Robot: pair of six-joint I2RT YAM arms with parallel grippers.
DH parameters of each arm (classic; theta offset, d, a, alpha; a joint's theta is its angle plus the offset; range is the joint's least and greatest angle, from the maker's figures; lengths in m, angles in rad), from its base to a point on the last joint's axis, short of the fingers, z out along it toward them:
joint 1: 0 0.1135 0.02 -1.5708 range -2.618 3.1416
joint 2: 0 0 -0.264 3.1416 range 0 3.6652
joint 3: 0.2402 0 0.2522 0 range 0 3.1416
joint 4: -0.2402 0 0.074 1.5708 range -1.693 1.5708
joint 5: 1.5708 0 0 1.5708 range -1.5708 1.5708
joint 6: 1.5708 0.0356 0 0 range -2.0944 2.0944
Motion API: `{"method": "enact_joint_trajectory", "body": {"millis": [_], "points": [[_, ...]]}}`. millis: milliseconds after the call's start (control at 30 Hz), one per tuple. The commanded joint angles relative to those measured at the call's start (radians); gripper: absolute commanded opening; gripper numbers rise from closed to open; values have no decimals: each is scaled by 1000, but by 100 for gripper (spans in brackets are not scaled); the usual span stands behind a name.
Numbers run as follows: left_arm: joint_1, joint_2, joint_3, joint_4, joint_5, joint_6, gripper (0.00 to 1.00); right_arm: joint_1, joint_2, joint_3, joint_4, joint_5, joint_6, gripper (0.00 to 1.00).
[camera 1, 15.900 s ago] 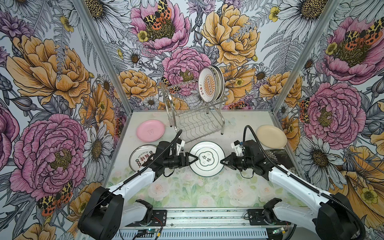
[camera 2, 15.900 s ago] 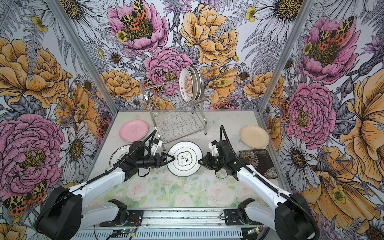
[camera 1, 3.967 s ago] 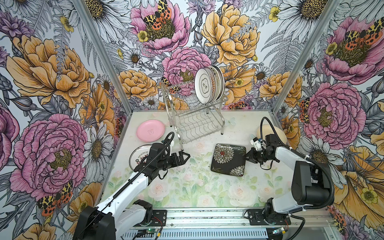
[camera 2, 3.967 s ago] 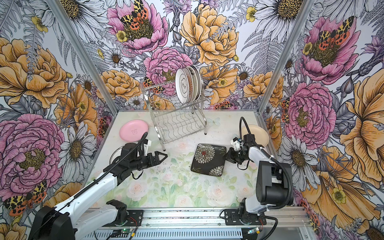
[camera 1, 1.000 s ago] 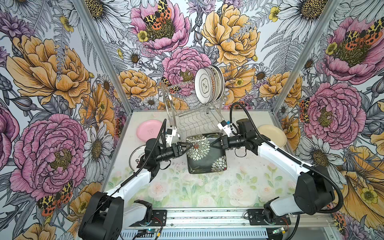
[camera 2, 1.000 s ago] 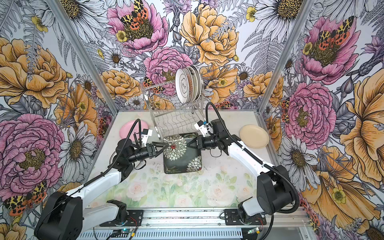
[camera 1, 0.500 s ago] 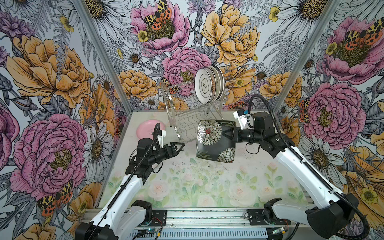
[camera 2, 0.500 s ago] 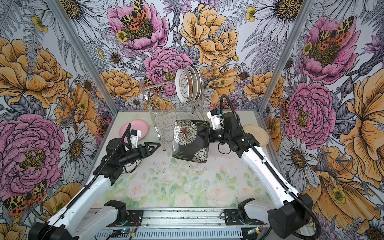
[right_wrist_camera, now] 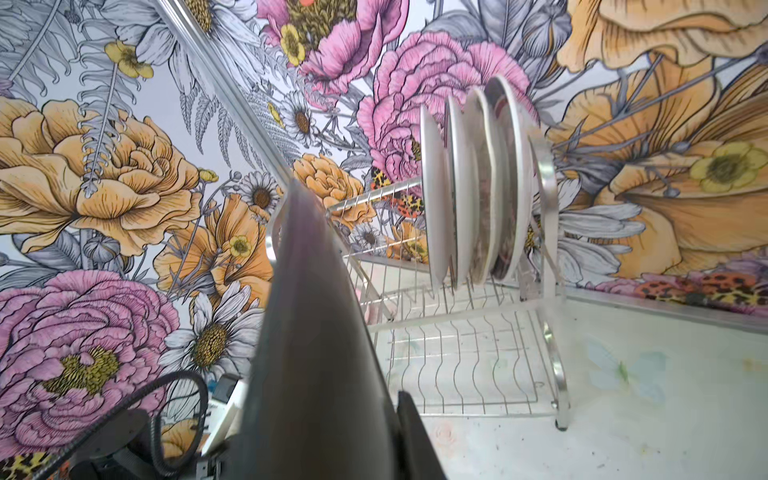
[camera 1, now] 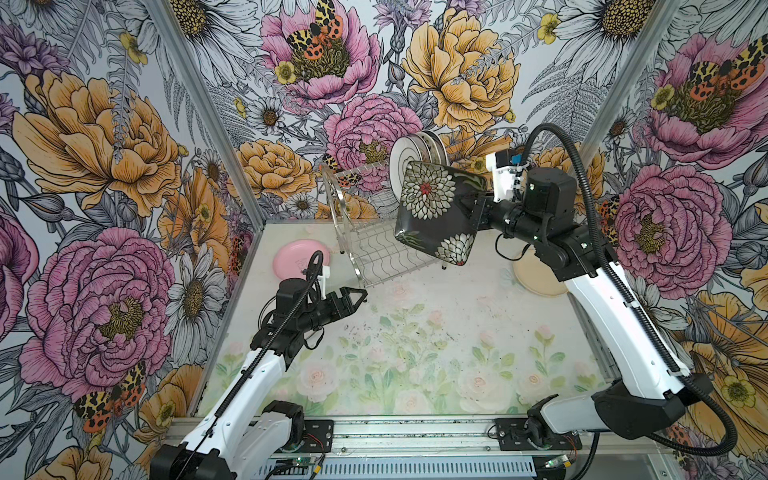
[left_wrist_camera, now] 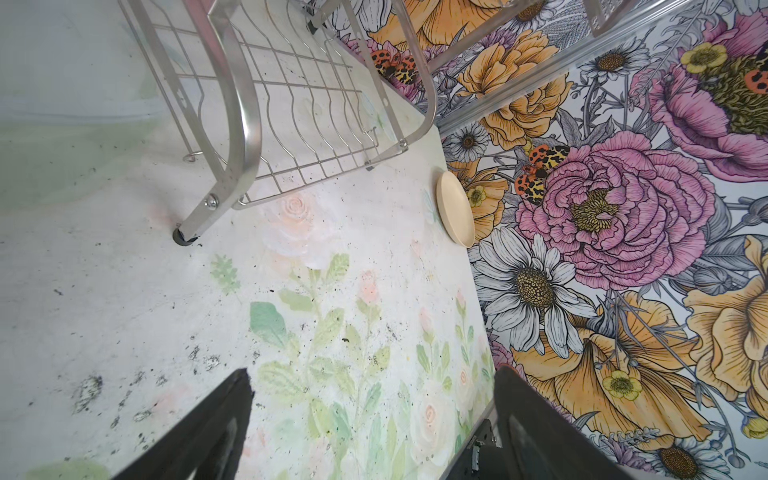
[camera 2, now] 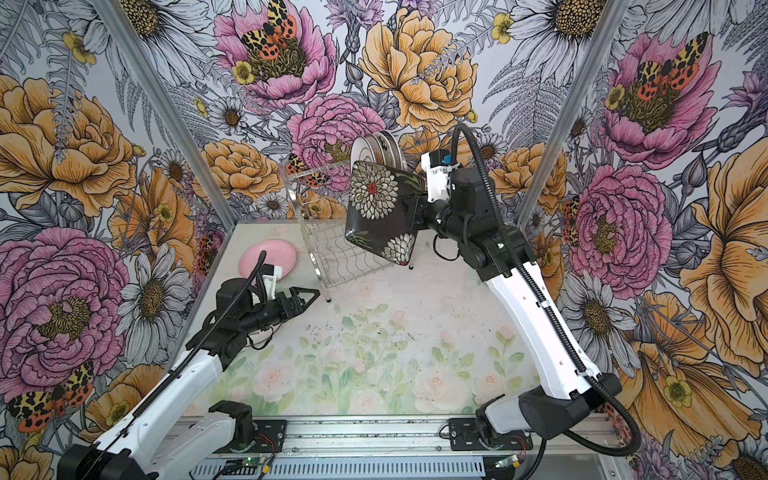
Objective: Load the plates into the dish rack
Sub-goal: 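Lift the floral plate upright with the right gripper while the left gripper releases, then lower the dark floral plate into the rack slot beside the other plates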
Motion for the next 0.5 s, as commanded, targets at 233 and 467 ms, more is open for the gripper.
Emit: {"method": "enact_joint_trajectory", "body": {"millis": [233, 467], "points": [[8, 16, 10, -9, -47, 26, 96, 105, 287, 466, 121, 331, -157, 0], [6, 16, 3, -14, -58, 25, 98, 150, 475, 680, 189, 451, -235, 0]]}}
